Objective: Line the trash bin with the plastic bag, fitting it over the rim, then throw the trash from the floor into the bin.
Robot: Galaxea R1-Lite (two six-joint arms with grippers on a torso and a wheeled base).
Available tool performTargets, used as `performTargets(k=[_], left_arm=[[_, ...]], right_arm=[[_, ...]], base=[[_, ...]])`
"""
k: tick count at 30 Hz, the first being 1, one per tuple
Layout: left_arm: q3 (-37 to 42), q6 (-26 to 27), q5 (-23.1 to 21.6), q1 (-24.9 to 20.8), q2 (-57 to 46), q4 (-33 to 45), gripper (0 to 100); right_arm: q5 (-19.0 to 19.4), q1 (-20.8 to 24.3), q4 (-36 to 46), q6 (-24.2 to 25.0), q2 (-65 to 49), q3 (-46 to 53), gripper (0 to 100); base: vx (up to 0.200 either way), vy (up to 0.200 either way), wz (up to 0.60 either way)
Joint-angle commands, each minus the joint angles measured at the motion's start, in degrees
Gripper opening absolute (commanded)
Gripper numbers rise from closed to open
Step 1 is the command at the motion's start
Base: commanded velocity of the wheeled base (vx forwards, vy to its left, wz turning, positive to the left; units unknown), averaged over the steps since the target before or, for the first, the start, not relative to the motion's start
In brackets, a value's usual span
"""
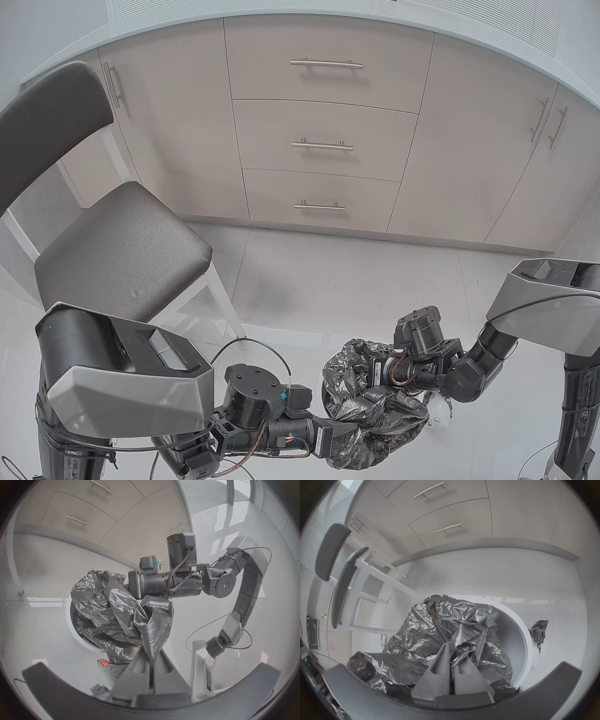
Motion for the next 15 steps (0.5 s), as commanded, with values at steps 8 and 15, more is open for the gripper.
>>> performTargets(k=[8,15], left_arm=[[-0.2,-0.1,0.0,0.1,0.6,0.0,0],[-0.4,-0.1,0.0,0.1,0.9,0.0,0]], right_arm=[[-0.1,-1.6,-0.1,-0.6,4.1,0.9,0],[0.0,-2.7,0.5,-3.3,6.5,-0.7,0]], base=[[0.0,0.0,0.0],[0.0,0.0,0.0]])
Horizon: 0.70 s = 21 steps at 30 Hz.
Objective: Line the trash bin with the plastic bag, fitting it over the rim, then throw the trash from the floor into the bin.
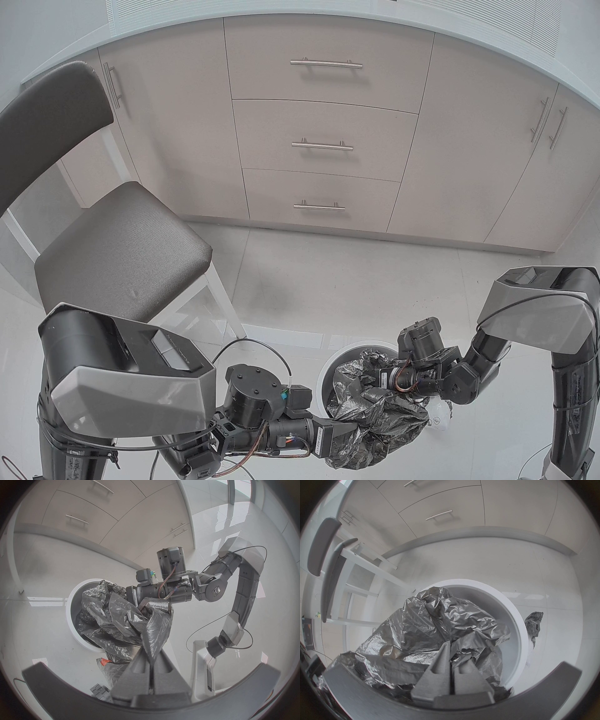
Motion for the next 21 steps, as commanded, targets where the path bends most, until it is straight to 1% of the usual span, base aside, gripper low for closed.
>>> performTargets(k=[1,7,11,18,21], left_arm=[[-0.1,0.0,0.0,0.0,0.4,-0.1,0],[-0.2,0.0,0.0,0.0,0.5,-0.1,0],[-0.1,0.0,0.0,0.0,0.5,-0.1,0],[-0.1,0.0,0.1,0.0,0.6,-0.1,0],[-0.2,0.0,0.1,0.0,0.7,-0.1,0]], right_arm=[[0.0,-0.4,0.4,-1.9,2.2,-1.7,0],[-0.1,-0.5,2.7,-5.8,3.7,-4.3,0],[-0.4,-0.5,4.4,-7.1,4.3,-5.7,0],[-1.0,-0.6,4.5,-10.1,5.4,-6.3,0],[-2.4,-0.7,4.4,-11.9,6.2,-6.9,0]], base=[[0.0,0.0,0.0],[0.0,0.0,0.0],[0.0,0.0,0.0],[0.0,0.0,0.0],[0.0,0.0,0.0]])
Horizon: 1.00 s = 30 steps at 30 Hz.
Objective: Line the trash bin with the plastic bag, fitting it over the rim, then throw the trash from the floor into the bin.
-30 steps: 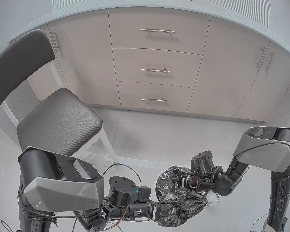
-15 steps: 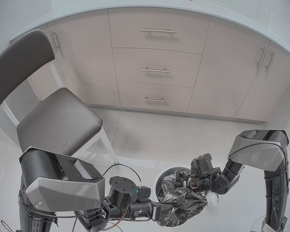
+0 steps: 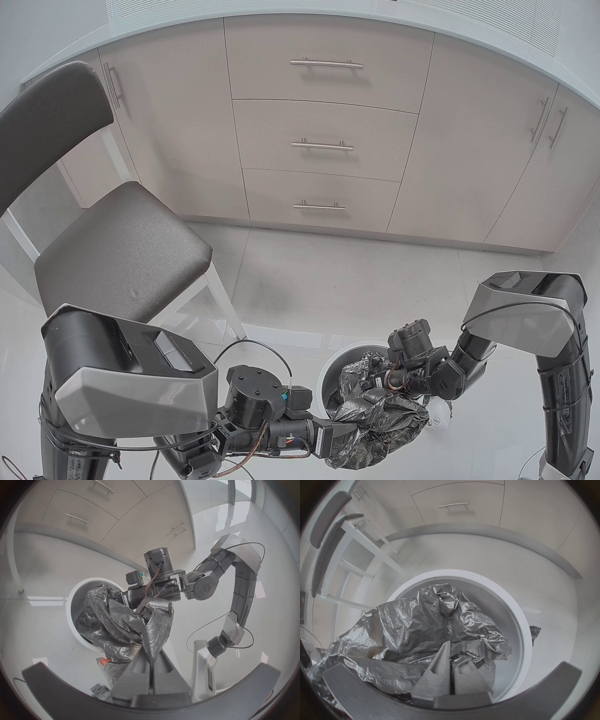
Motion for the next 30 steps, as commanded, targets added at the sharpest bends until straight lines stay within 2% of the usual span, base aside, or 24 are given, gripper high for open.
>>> performTargets(k=[1,4,5,12,22,24,25,27,28,30], left_arm=[[-0.1,0.0,-0.1,0.0,0.3,0.0,0],[-0.1,0.0,0.0,0.0,0.3,0.0,0],[-0.2,0.0,-0.1,0.0,0.3,0.0,0],[0.1,-0.1,0.0,0.0,0.6,-1.5,0],[0.0,-0.1,0.1,0.0,1.0,-1.6,0],[0.0,-0.1,0.0,0.0,1.0,-1.6,0],[0.0,-0.1,0.0,0.0,1.0,-1.6,0],[0.0,-0.1,0.0,0.0,1.0,-1.6,0],[0.0,-0.1,0.0,0.0,1.1,-1.6,0],[0.0,-0.1,0.0,0.0,1.1,-1.6,0]], right_arm=[[-0.5,0.0,-0.2,-0.8,1.2,-0.4,0],[-0.5,-0.2,-0.2,-1.0,1.1,-0.3,0],[-0.5,-0.3,-0.2,-1.3,1.1,-0.2,100],[-0.3,-0.4,-0.8,-1.3,1.1,0.0,100],[0.2,-1.0,-0.9,1.4,0.3,0.0,100],[0.4,-1.2,-0.9,2.2,0.0,0.0,100],[1.2,-1.3,-0.9,4.5,-1.6,0.2,100],[1.4,-1.3,-0.9,5.0,-1.9,0.2,100],[3.3,-1.2,-0.9,7.7,-5.0,1.0,100],[4.2,-1.2,-0.3,8.3,-8.2,1.7,100]], base=[[0.0,0.0,0.0],[0.0,0.0,0.0],[0.0,0.0,0.0],[0.0,0.0,0.0],[0.0,0.0,0.0],[0.0,0.0,0.0],[0.0,0.0,0.0],[0.0,0.0,0.0],[0.0,0.0,0.0],[0.0,0.0,0.0]])
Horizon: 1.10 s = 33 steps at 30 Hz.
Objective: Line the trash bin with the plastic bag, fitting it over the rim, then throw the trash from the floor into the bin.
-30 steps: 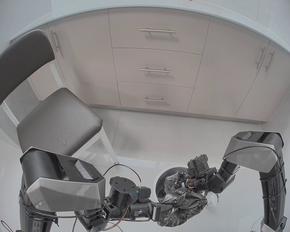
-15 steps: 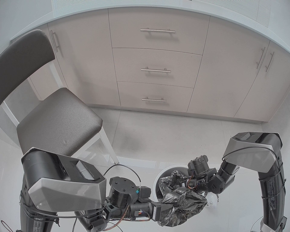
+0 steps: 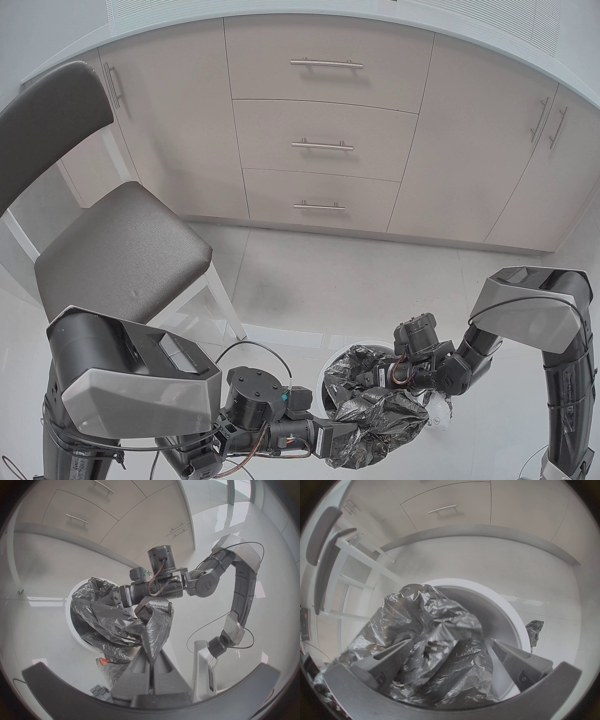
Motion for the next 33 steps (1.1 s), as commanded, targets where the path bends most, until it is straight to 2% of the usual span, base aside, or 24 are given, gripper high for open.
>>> performTargets(k=[1,6,10,13,14,15,16,18,20,22,24,33], left_arm=[[0.0,0.0,0.0,0.0,0.1,0.0,0],[-0.2,0.0,0.0,0.4,0.5,0.0,0],[-0.4,0.0,0.1,1.1,0.8,0.0,0],[-0.7,-1.0,0.1,1.3,0.7,0.0,0],[-0.7,-1.0,0.1,1.3,0.7,0.0,0],[-1.0,-2.2,0.1,1.3,0.7,0.0,0],[-1.1,-2.5,0.1,1.3,0.7,0.0,0],[-1.1,-2.5,0.1,1.3,0.7,0.0,0],[-1.1,-2.5,0.1,1.3,0.7,0.0,0],[-1.1,-2.5,0.1,1.3,0.7,0.0,0],[-1.1,-2.6,0.1,1.3,0.7,0.0,0],[-1.5,-2.6,0.1,1.3,0.7,0.0,0]], right_arm=[[2.0,0.0,0.6,2.3,-7.6,1.6,100],[2.0,-1.3,0.2,2.6,-13.9,5.3,100],[2.2,-5.5,-0.3,2.1,-16.5,8.0,100],[5.5,-8.9,-2.3,1.1,-18.4,11.3,100],[5.5,-8.9,-2.3,1.1,-18.4,11.3,100],[11.4,-11.4,-6.0,-2.0,-20.7,15.6,100],[14.9,-12.7,-8.6,-5.3,-21.8,18.3,100],[18.8,-14.4,-12.9,-11.7,-22.8,22.9,100],[20.6,-14.9,-16.6,-17.1,-22.8,27.0,100],[20.6,-14.7,-19.6,-20.0,-21.8,30.2,100],[20.6,-14.1,-21.7,-20.7,-20.2,32.5,100],[20.7,-11.8,-37.6,-20.9,-13.0,41.3,100]], base=[[0.0,0.0,0.0],[0.0,0.0,0.0],[0.0,0.0,0.0],[0.0,0.0,0.0],[0.0,0.0,0.0],[0.0,0.0,0.0],[0.0,0.0,0.0],[0.0,0.0,0.0],[0.0,0.0,0.0],[0.0,0.0,0.0],[0.0,0.0,0.0],[0.0,0.0,0.0]])
